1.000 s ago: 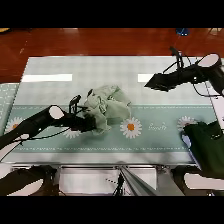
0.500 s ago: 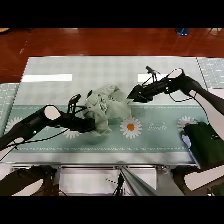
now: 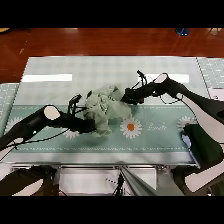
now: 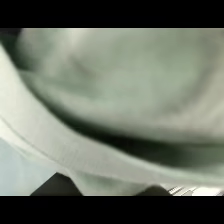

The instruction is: Fold the shirts.

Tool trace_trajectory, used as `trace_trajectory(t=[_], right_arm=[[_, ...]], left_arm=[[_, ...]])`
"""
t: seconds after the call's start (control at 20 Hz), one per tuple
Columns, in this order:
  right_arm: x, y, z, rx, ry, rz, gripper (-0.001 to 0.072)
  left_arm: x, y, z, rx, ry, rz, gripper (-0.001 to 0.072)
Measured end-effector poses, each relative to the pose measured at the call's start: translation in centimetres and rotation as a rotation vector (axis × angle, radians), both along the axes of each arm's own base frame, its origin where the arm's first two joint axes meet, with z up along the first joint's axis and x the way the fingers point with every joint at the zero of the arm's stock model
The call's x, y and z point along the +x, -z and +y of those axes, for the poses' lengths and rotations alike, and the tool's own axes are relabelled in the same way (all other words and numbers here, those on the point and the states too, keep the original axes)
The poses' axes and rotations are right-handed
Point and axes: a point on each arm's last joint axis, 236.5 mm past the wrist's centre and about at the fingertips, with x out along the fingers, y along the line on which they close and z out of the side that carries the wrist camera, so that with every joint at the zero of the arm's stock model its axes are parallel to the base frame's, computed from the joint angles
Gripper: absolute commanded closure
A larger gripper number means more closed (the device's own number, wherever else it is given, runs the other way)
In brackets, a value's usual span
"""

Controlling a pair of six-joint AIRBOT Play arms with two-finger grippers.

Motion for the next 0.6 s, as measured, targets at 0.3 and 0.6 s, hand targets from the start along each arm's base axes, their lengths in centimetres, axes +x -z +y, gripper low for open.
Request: trace_trajectory(t=[0.3,0.6], right_arm=[[-0.2,-2.1,-0.4,-0.023,-0.044,-0.051,0.0688],[2.0,-12.2,-3.1,0.019,-0.014,-0.293,0.0689]], left_arm=[[0.8,-2.2,-0.3,-0.028,0.016,-0.076,0.0674],[4.2,-11.6,-0.5,-0.126,-0.010,-0.344,0.0674]])
